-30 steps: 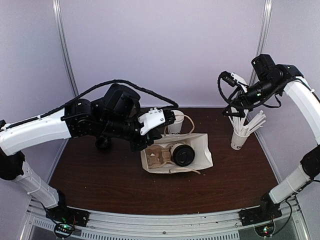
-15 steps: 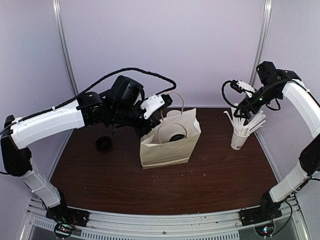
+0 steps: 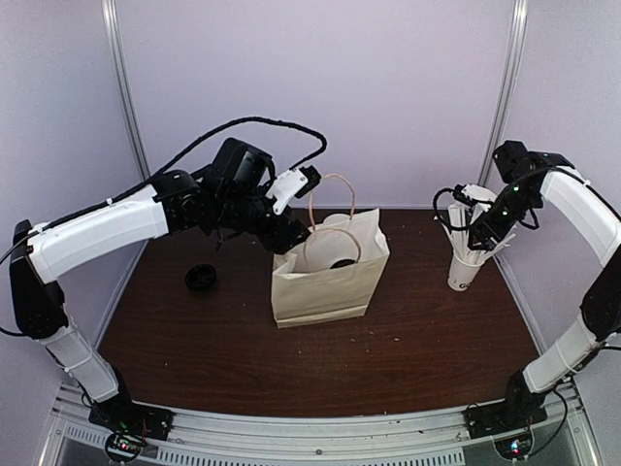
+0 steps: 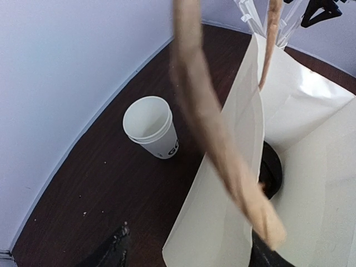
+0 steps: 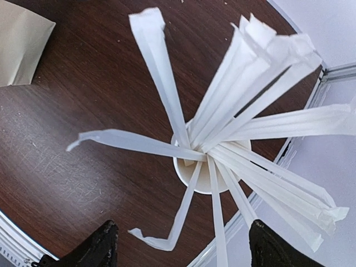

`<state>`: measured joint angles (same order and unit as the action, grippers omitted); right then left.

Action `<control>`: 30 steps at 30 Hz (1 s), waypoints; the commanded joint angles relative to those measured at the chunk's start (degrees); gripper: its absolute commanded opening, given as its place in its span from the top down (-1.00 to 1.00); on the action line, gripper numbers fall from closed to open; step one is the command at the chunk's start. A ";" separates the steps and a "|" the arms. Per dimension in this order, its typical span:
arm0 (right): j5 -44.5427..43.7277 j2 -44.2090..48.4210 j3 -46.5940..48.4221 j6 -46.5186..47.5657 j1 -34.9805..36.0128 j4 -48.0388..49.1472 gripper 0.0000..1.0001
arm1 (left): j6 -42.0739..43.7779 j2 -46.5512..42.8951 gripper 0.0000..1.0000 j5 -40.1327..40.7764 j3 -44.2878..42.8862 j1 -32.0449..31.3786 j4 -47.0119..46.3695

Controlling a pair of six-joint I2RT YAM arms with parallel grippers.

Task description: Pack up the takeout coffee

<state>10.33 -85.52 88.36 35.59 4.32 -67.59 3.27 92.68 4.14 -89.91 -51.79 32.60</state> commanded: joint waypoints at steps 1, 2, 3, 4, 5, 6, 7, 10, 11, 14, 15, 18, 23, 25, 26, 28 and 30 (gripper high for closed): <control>-4.55 -0.57 -0.67 -2.28 -2.03 1.41 -0.58 | -1.19 -1.41 -0.38 1.17 -2.22 0.46 -1.09; -4.55 -0.95 -0.45 -2.84 -2.46 1.69 -0.56 | -1.28 -1.75 -0.38 1.29 -2.28 0.46 -1.01; -4.39 -1.11 -0.39 -3.30 -2.87 2.25 -0.55 | -1.46 -2.03 -0.40 1.23 -2.29 0.46 -0.97; -4.12 -1.26 -0.40 -3.55 -3.05 2.67 -0.54 | -1.44 -2.25 -0.40 1.22 -2.21 0.46 -1.03; -3.65 -1.49 -0.40 -3.72 -3.28 2.80 -0.51 | -1.42 -2.54 -0.40 1.22 -2.13 0.51 -0.99; -3.19 -1.81 -0.34 -3.88 -3.34 2.81 -0.48 | -1.44 -2.70 -0.40 1.22 -2.07 0.55 -0.92; -2.55 -2.27 -0.23 -3.94 -3.41 2.52 -0.40 | -1.42 -2.84 -0.40 1.31 -2.11 0.55 -0.89; -0.48 -3.59 0.05 -4.25 -3.44 1.22 -0.23 | -1.34 -2.65 -0.41 1.11 -1.95 0.76 -0.43; 0.05 -3.90 0.07 -4.30 -3.44 0.76 -0.22 | -1.33 -2.48 -0.41 0.86 -1.83 0.87 -0.29; 0.59 -4.43 0.17 -4.39 -3.43 -0.11 -0.10 | -1.49 -2.34 -0.41 0.50 -1.14 1.07 -0.37; 0.46 -4.41 0.20 -4.38 -3.44 -0.28 -0.02 | -1.57 -2.40 -0.41 0.31 -1.07 1.08 -0.55; 0.39 -3.99 0.10 -4.31 -3.43 -0.49 0.24 | -1.62 -2.60 -0.41 0.00 -1.20 1.08 -0.86; 1.23 -3.69 1.55 -4.89 -3.44 -1.48 0.71 | -1.00 -2.51 -0.41 0.84 -2.38 1.17 -0.33; 1.96 -3.39 3.38 -5.08 -3.48 -3.11 0.88 | -0.62 -2.65 -0.42 1.40 -2.94 1.23 0.22; 2.24 -2.93 4.29 -5.24 -3.44 -3.72 0.92 | -0.30 -2.86 -0.42 1.70 -3.06 1.25 0.41; 2.44 -1.76 6.09 -5.71 -3.44 -4.49 0.96 | -0.05 -3.47 -0.43 2.20 -3.31 1.57 0.64; 3.09 -0.49 8.51 -5.75 -3.44 -6.28 1.00 | 0.20 -4.03 -0.44 2.50 -3.50 1.90 0.92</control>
<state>11.73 -89.54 92.25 30.76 1.19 -70.37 2.50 91.37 5.45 -91.18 -50.85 34.13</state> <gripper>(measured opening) 0.011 0.717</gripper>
